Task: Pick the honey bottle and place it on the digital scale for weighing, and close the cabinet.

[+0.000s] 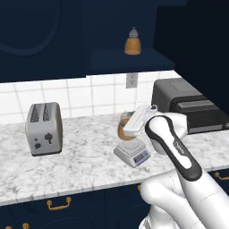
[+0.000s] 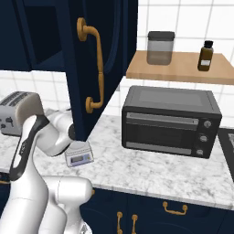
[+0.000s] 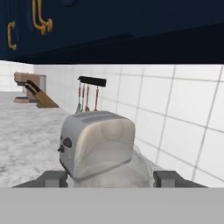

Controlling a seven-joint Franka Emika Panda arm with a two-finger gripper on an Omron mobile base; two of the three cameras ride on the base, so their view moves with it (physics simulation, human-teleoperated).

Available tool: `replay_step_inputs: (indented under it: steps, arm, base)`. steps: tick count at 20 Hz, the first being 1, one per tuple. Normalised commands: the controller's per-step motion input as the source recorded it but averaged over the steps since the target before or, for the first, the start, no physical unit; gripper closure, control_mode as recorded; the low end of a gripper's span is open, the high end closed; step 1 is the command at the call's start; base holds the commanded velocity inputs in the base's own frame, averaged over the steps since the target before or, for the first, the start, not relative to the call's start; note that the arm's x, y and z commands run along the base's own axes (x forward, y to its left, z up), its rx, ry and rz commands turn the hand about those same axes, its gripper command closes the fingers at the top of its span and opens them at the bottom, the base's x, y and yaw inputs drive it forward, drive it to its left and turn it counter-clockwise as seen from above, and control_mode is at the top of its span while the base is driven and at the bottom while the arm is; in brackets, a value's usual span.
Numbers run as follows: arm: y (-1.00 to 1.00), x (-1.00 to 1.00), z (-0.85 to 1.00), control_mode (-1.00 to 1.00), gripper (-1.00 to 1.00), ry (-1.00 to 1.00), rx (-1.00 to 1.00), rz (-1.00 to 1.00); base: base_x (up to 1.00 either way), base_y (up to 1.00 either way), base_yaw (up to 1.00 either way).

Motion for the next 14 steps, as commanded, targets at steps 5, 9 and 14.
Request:
replay_step_inputs:
  steps: [5,9,14]
  arm:
    - [-0.28,-0.04,-0.13,-1.0,1.0,0.02,0.0,0.0]
    - [-0.29,-0.05,-0.15,-1.0,1.0,0.0,0.01,0.0]
    - [-0.16,0.0,-0.21,-1.0,1.0,0.02,0.01,0.0]
  base:
    - [0.0,0.0,0.0]
    - [0.0,0.0,0.0]
    - [0.0,0.0,0.0]
